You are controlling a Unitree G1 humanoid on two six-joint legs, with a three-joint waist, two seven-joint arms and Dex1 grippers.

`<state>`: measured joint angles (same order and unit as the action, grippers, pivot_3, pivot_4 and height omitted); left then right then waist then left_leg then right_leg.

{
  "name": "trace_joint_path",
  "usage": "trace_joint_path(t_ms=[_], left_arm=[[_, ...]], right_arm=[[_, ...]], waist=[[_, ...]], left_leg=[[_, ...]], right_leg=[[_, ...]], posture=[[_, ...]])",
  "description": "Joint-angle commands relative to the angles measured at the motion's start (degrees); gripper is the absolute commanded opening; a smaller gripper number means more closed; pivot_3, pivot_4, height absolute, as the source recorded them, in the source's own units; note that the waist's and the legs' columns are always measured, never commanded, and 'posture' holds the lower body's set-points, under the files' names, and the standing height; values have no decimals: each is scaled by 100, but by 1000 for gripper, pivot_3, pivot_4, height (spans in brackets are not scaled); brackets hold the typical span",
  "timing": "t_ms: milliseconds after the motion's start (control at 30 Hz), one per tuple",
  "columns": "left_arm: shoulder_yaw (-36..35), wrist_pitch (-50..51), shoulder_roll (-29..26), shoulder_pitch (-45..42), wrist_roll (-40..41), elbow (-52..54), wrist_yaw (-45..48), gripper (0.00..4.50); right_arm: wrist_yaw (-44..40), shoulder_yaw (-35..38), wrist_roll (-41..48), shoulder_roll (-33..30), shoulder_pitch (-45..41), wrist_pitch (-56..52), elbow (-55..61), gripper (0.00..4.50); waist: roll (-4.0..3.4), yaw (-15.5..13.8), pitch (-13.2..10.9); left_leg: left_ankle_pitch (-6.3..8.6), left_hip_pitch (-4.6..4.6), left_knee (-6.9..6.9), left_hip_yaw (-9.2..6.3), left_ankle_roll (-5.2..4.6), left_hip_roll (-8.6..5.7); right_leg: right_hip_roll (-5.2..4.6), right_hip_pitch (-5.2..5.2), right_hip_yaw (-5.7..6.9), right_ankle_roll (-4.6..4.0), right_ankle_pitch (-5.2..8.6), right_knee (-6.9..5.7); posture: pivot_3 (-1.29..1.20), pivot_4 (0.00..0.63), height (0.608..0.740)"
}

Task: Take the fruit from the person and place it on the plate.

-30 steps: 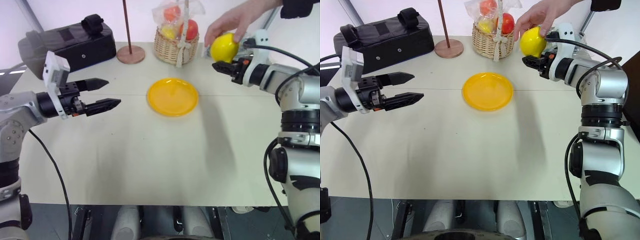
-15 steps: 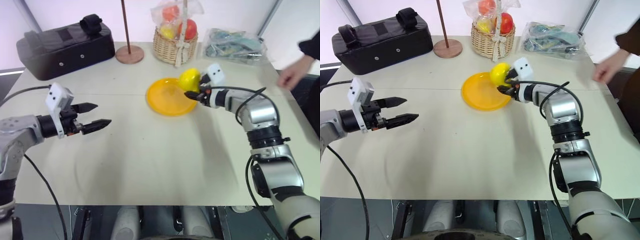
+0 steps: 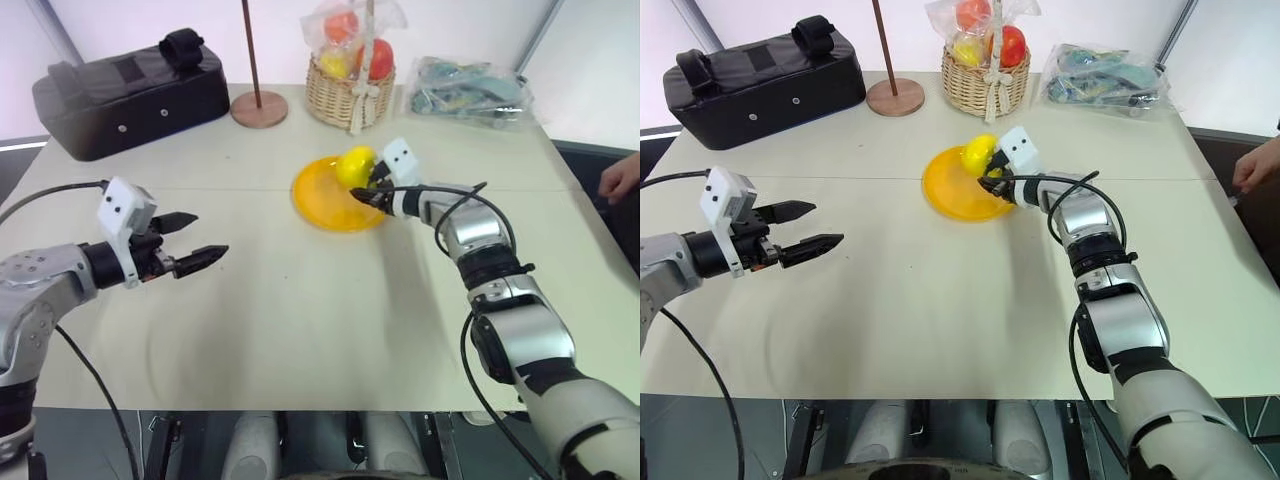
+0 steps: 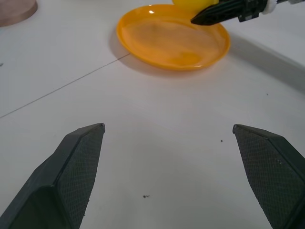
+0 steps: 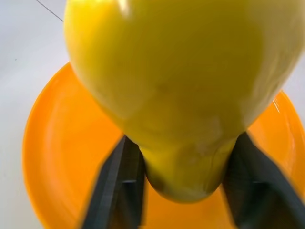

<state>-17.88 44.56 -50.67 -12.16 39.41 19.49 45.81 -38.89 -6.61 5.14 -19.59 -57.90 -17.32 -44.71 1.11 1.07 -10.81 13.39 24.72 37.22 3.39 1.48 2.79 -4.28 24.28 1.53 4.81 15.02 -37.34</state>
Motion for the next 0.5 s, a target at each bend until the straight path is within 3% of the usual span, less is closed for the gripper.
trace_joint_path(t_ms=[33, 67, 100, 300, 500], left_arm=[[-276, 1, -27, -131, 168, 171, -30, 4500], [-300, 12, -9, -170, 215, 166, -45, 4500], [-317, 23, 5, -218, 258, 154, -61, 4500], [-280, -7, 25, -361, 328, 50, -94, 4500], [-405, -66, 282, -485, 330, -136, -395, 4500]], right_arm=[[19, 169, -15, 0, -274, 175, -11, 3772], [59, 171, -40, -8, -287, 191, -9, 4327], [142, 173, -82, -21, -299, 191, 14, 4423], [22, 266, -21, -265, -223, -83, 553, 4423], [-145, 807, 393, -859, 64, -872, 1691, 4423]], waist=[[0, 0, 0], [0, -1, 0], [0, -6, 0], [0, -12, 0], [0, -34, 0]], left_leg=[[0, 0, 0, 0, 0, 0], [0, 0, 0, 0, 0, 0], [0, 0, 0, 0, 0, 0], [-1, 0, 0, 1, 1, -1], [-1, 0, 0, 1, 1, -1]], right_leg=[[0, 0, 0, 0, 0, 0], [0, 0, 0, 0, 0, 0], [0, 0, 0, 0, 0, 0], [-2, -1, -1, 0, 0, 0], [-2, -1, 0, 0, 0, 1]], posture=[[0, 150, 740], [0, 150, 740], [0, 150, 740], [0, 150, 740], [0, 150, 740]])
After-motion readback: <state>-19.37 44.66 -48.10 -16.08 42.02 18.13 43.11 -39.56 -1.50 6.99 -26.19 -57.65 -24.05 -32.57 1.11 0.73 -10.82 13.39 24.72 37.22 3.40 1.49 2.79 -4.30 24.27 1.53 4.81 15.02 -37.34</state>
